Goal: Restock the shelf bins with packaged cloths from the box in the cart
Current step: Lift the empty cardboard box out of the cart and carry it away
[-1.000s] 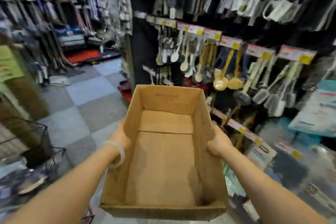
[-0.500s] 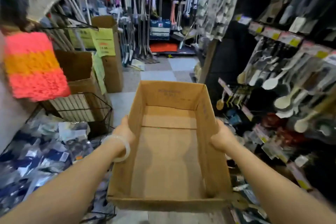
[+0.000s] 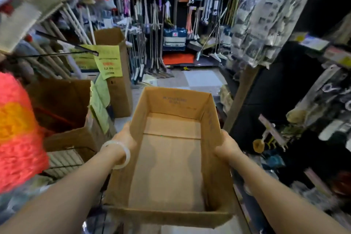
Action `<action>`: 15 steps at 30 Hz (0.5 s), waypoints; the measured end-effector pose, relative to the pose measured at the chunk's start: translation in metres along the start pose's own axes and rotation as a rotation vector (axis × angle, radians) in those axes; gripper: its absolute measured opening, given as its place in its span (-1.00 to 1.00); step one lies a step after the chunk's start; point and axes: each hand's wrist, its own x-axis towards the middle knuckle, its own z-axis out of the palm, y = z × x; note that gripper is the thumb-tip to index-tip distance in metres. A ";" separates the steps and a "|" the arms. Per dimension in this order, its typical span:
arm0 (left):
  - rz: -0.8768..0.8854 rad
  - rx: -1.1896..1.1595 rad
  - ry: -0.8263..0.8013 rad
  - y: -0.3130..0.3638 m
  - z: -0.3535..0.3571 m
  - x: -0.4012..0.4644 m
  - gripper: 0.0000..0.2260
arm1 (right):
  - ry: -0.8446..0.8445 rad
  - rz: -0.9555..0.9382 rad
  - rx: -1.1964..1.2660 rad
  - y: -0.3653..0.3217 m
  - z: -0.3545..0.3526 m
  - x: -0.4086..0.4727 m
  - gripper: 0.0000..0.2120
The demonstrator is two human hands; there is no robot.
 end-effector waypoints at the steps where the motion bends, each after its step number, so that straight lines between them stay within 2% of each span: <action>1: 0.020 -0.022 -0.009 0.008 -0.002 0.018 -0.57 | 0.004 0.008 0.006 -0.007 -0.002 0.020 -0.51; 3: 0.037 -0.030 -0.015 0.026 -0.005 0.053 -0.58 | 0.003 0.014 0.001 -0.020 -0.008 0.063 -0.53; 6: -0.033 -0.060 0.030 0.050 0.000 0.119 -0.54 | -0.012 -0.003 -0.035 -0.038 -0.012 0.134 -0.54; 8: -0.056 -0.117 0.033 0.047 0.015 0.208 -0.48 | -0.027 -0.025 -0.045 -0.050 -0.015 0.185 -0.54; 9: -0.069 -0.164 0.031 0.029 0.028 0.281 -0.47 | -0.035 -0.028 -0.041 -0.058 -0.016 0.210 -0.54; 11: -0.120 -0.206 0.068 0.029 0.031 0.369 -0.53 | -0.048 -0.042 -0.058 -0.076 -0.021 0.262 -0.55; 13: -0.154 -0.245 0.106 0.055 0.019 0.408 -0.61 | -0.056 -0.065 -0.094 -0.096 -0.029 0.309 -0.57; 14: -0.125 -0.226 0.105 0.099 -0.001 0.371 -0.65 | -0.056 -0.078 -0.098 -0.108 -0.034 0.333 -0.58; 15: -0.122 -0.179 0.113 0.120 -0.010 0.372 -0.67 | -0.060 -0.091 -0.089 -0.121 -0.039 0.356 -0.58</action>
